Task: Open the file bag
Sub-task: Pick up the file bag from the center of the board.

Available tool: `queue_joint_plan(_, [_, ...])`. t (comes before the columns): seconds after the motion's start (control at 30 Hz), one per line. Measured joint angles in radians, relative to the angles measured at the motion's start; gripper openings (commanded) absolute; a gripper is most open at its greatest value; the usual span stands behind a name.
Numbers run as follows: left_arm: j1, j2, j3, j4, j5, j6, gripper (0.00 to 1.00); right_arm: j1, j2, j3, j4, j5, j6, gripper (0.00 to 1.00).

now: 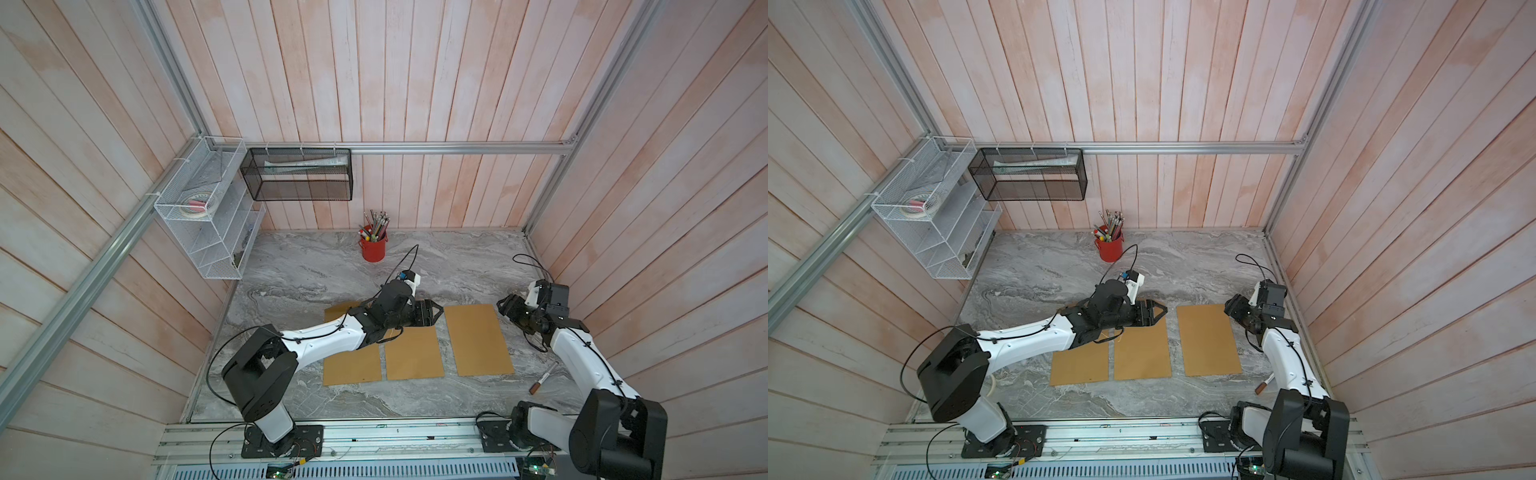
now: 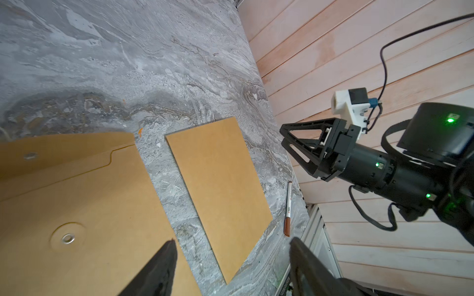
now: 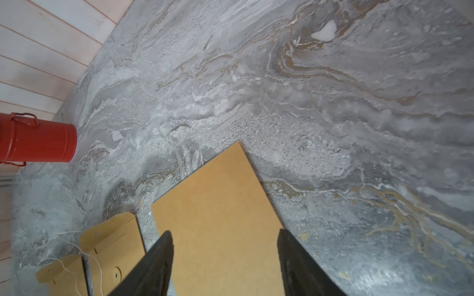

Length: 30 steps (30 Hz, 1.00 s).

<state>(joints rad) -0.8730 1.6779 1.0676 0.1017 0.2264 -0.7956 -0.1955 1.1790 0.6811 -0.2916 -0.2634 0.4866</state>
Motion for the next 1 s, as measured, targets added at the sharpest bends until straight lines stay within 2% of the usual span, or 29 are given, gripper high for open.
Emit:
queue_joint_plan(0.37, [-0.027, 0.195, 0.132, -0.002, 0.000, -0.061, 0.72, -0.029, 0.134, 0.000, 0.003, -0.005, -0.053, 0.67])
queue_joint_plan(0.63, [-0.049, 0.298, 0.233, -0.001, 0.000, -0.092, 0.67, -0.031, 0.150, 0.000, 0.002, -0.013, -0.089, 0.67])
queue_joint_plan(1.0, [-0.085, 0.412, 0.313, -0.038, 0.000, -0.131, 0.67, -0.035, 0.217, 0.000, -0.018, -0.035, -0.137, 0.67])
